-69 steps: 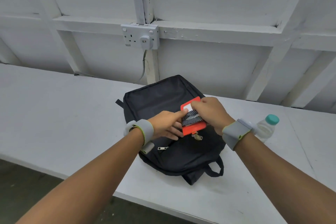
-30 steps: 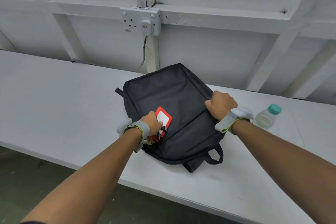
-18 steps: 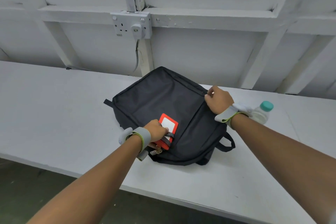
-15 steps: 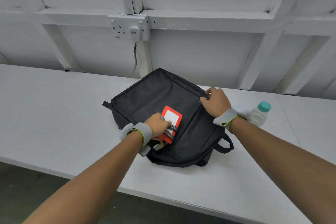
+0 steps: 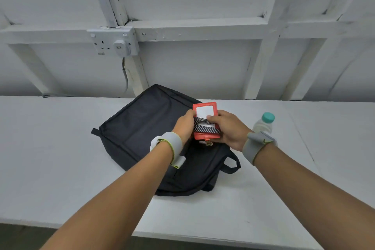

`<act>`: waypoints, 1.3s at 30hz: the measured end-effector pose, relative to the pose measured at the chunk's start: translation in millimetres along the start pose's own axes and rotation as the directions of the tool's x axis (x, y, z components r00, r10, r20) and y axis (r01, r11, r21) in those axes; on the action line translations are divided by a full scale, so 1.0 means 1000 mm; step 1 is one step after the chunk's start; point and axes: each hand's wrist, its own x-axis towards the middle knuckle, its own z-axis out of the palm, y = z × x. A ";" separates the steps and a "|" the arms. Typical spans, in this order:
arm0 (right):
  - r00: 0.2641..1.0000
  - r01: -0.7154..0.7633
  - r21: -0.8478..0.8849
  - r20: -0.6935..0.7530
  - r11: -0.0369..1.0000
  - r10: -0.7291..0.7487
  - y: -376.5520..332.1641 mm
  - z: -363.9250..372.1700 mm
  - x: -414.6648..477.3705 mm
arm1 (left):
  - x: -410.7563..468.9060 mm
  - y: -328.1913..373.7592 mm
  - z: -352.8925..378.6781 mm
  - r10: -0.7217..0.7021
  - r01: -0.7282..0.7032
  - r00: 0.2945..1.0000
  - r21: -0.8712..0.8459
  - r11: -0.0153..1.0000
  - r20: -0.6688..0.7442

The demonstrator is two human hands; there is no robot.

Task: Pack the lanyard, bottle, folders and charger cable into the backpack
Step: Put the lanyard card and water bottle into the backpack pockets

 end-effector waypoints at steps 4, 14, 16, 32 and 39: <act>0.990 -0.007 -0.093 -0.139 0.996 -0.006 0.000 -0.015 0.003 | 0.008 -0.026 -0.013 0.130 -0.043 0.990 0.747 0.663 -0.059; 0.999 -0.027 -0.355 0.007 0.934 0.031 -0.004 -0.001 -0.004 | 0.006 -0.032 -0.042 0.148 -0.105 0.989 0.813 0.573 0.024; 0.996 -0.052 -0.440 0.043 0.897 0.079 -0.002 0.002 -0.004 | 0.004 -0.022 -0.047 0.203 -0.125 0.979 0.784 0.608 -0.001; 0.999 -0.035 -0.303 0.001 0.952 0.037 0.024 0.091 0.022 | -0.027 0.015 -0.057 0.434 -0.323 0.900 0.721 0.613 0.034; 0.978 0.180 -0.777 0.206 0.603 -0.026 0.007 0.083 0.014 | -0.023 0.007 -0.060 0.414 -0.309 0.910 0.654 0.690 -0.007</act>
